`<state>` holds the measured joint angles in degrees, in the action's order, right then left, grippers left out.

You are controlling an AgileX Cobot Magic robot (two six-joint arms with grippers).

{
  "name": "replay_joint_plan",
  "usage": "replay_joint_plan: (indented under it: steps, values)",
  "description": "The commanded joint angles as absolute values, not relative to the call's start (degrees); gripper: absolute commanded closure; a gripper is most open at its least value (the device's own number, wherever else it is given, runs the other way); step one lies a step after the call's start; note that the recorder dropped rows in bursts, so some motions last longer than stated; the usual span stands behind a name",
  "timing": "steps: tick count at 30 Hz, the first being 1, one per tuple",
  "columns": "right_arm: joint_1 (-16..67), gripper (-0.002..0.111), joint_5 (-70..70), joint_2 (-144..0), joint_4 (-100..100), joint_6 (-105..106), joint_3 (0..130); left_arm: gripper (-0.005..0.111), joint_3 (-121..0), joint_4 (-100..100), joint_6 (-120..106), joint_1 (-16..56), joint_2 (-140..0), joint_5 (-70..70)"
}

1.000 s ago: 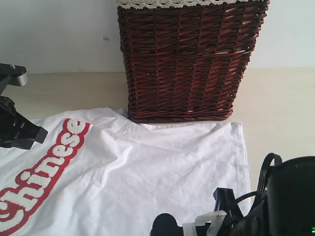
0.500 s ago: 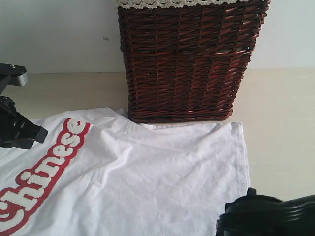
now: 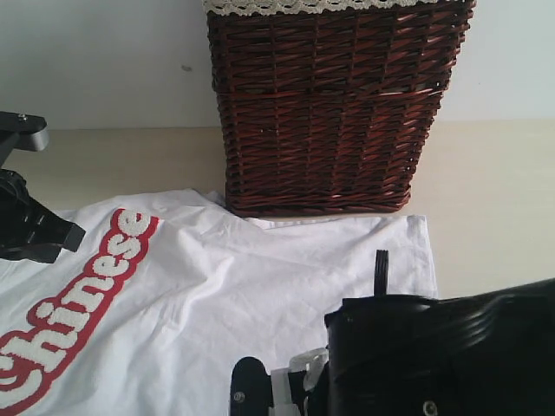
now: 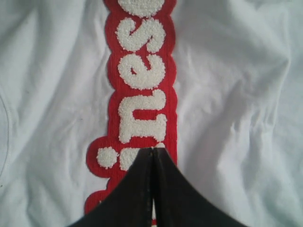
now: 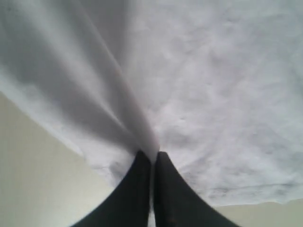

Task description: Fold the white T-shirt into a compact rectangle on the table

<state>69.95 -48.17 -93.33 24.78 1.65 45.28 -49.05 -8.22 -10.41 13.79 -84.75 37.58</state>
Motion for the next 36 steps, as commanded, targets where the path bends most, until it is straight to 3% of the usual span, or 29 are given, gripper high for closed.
replay_joint_plan:
  steps: [1, 6, 12, 14, 18, 20, 32, 36]
  values:
    - [69.96, 0.108, -47.66, -94.35, 36.73, -5.97, 45.53, 0.107, -49.43, -9.0, -10.48, 13.79, -84.65, 37.07]
    - [69.96, 0.099, -43.56, -96.3, 45.29, -12.73, 45.53, 0.107, -49.43, -9.0, -10.46, 13.79, -84.65, 37.48]
    - [69.96, 0.064, -42.9, -97.96, 52.96, -21.93, 45.53, 0.107, -49.43, -9.0, -10.46, 13.79, -84.65, 37.77]
    - [69.96, 0.058, -45.82, -98.28, 58.1, -29.69, 45.53, 0.107, -49.43, -9.0, -10.46, 13.79, -84.65, 37.61]
    - [69.96, 0.057, -58.15, -98.92, 69.29, -47.09, 45.53, 0.107, -49.43, -9.26, -10.46, 13.79, -84.65, 37.61]
    - [69.96, 0.057, -58.92, -98.41, 67.51, -45.71, 45.53, 0.107, -49.43, -9.36, -10.46, 13.79, -84.65, 37.81]
    - [69.96, 0.06, -42.83, -82.32, 18.55, -5.17, 42.24, 0.107, -49.43, -10.67, -10.74, 13.79, -84.65, 37.19]
    - [69.96, 0.061, -35.14, -82.63, 15.77, -2.67, 36.73, 0.107, -49.43, -11.83, -11.93, 13.79, -84.65, 37.07]
